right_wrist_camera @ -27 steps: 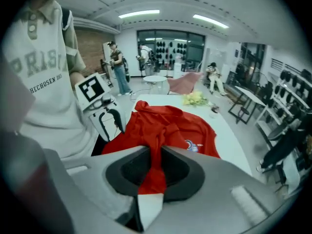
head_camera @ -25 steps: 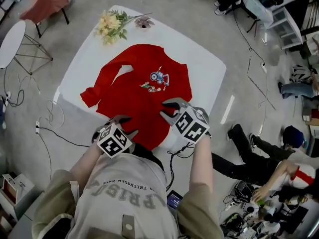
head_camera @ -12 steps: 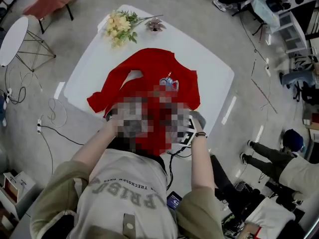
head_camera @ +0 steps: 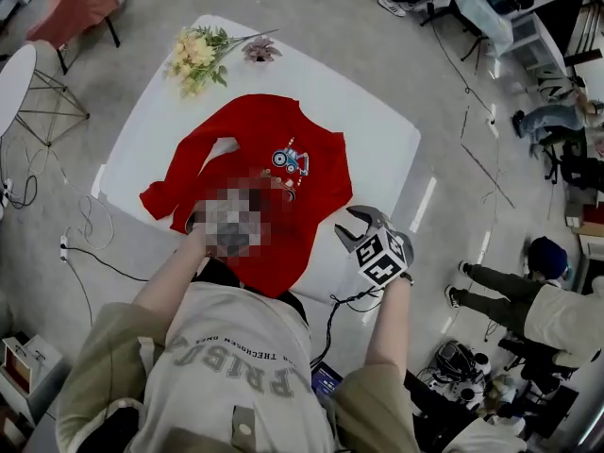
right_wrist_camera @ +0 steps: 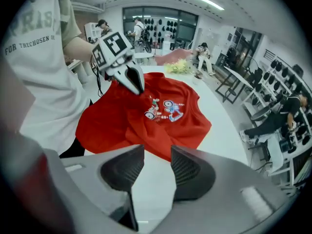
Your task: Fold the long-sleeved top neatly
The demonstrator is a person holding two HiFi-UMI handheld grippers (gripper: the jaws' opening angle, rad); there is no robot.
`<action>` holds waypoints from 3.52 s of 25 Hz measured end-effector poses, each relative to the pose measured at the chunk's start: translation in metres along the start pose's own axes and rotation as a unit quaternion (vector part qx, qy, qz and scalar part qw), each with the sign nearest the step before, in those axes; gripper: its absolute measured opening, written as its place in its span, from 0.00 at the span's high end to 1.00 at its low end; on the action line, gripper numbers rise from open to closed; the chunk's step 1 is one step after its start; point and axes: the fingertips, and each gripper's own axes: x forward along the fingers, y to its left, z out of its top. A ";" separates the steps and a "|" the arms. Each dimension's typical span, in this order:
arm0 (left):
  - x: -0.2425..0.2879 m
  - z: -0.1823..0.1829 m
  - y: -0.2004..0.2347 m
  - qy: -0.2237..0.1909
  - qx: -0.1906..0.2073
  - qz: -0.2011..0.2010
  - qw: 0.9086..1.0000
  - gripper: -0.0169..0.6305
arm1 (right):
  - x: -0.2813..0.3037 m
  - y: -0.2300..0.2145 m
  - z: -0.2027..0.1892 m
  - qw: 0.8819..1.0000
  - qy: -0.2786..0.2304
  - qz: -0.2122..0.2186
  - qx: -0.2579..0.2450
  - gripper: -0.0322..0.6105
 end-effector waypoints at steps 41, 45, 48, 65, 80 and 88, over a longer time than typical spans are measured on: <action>-0.045 0.013 -0.014 0.019 -0.013 0.108 0.994 0.52 | 0.030 -0.130 0.041 0.998 -0.044 0.035 -0.040 0.56; -0.014 0.022 -0.030 0.056 0.013 0.065 0.996 0.52 | 0.004 -0.092 0.009 0.998 -0.059 0.029 -0.007 0.56; -0.002 0.005 -0.029 0.094 0.012 0.086 0.992 0.73 | 0.002 -0.064 -0.012 0.998 -0.055 0.029 0.024 0.56; -0.105 -0.079 0.077 -0.006 -0.214 0.303 0.928 0.95 | 0.051 -0.011 0.007 0.957 -0.104 0.030 0.269 0.56; -0.124 -0.075 0.065 -0.018 -0.227 0.223 0.948 0.95 | 0.018 0.035 -0.063 0.984 0.092 -0.018 0.151 0.94; -0.085 -0.133 0.048 0.116 -0.172 0.191 0.959 0.91 | 0.029 0.031 -0.099 0.975 0.091 -0.006 0.204 0.67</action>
